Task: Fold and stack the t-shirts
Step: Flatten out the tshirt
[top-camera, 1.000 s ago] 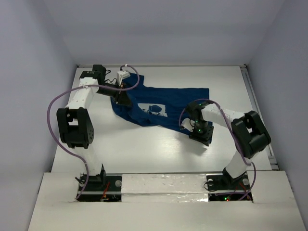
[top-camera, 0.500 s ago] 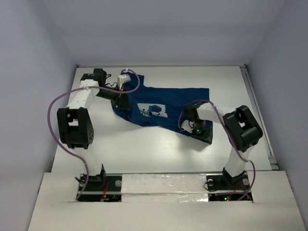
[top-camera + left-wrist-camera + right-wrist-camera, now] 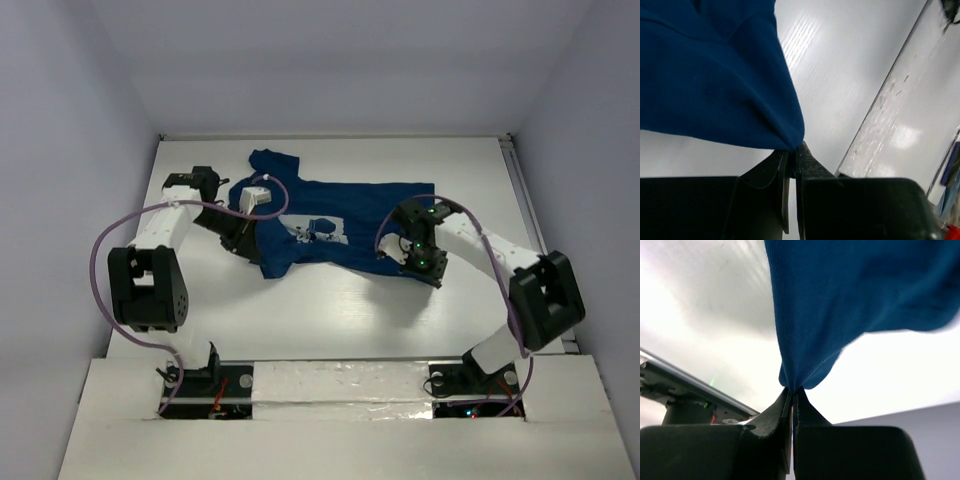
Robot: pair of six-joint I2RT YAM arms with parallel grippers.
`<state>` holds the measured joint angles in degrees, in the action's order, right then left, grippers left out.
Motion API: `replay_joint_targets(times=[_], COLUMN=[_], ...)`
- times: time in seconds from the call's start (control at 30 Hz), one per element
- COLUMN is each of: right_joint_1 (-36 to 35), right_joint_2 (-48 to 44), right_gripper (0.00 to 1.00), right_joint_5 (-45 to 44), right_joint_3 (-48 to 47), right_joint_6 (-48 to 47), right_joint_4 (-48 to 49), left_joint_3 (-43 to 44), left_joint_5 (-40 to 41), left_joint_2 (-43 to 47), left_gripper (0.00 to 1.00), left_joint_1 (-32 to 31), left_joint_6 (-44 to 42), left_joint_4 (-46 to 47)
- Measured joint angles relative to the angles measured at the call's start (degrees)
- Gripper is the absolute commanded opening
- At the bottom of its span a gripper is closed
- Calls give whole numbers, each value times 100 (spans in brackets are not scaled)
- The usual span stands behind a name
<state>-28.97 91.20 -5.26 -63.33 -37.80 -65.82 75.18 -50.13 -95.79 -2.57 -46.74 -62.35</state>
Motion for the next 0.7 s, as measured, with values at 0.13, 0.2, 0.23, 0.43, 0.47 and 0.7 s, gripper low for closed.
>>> replay_joint_targets(times=[0.13, 0.2, 0.23, 0.43, 0.47, 0.7], right_joint_1=[0, 0, 0, 0, 0, 0], right_joint_2=[-509, -592, -612, -686, -699, -717], right_gripper=[0, 0, 0, 0, 0, 0], right_joint_5=[48, 35, 24, -184, -238, -487], right_joint_3=[-74, -20, 28, 348, 382, 446], right_joint_6=[-24, -28, -28, -35, -35, -35], right_joint_4=[-289, -413, -442, -702, -743, -809], left_joint_3=[-424, -704, -879, -2258, -2424, -2520], left_joint_5=[734, 1137, 1379, 2621, 2785, 3274], left_joint_2=[511, 726, 824, 1180, 1187, 1285], left_gripper=[0, 0, 0, 0, 0, 0], left_joint_1=[0, 0, -9, -83, -85, -118], left_joint_6=[201, 286, 326, 378, 378, 313], left_joint_4=[-63, -31, -50, -42, -118, -175])
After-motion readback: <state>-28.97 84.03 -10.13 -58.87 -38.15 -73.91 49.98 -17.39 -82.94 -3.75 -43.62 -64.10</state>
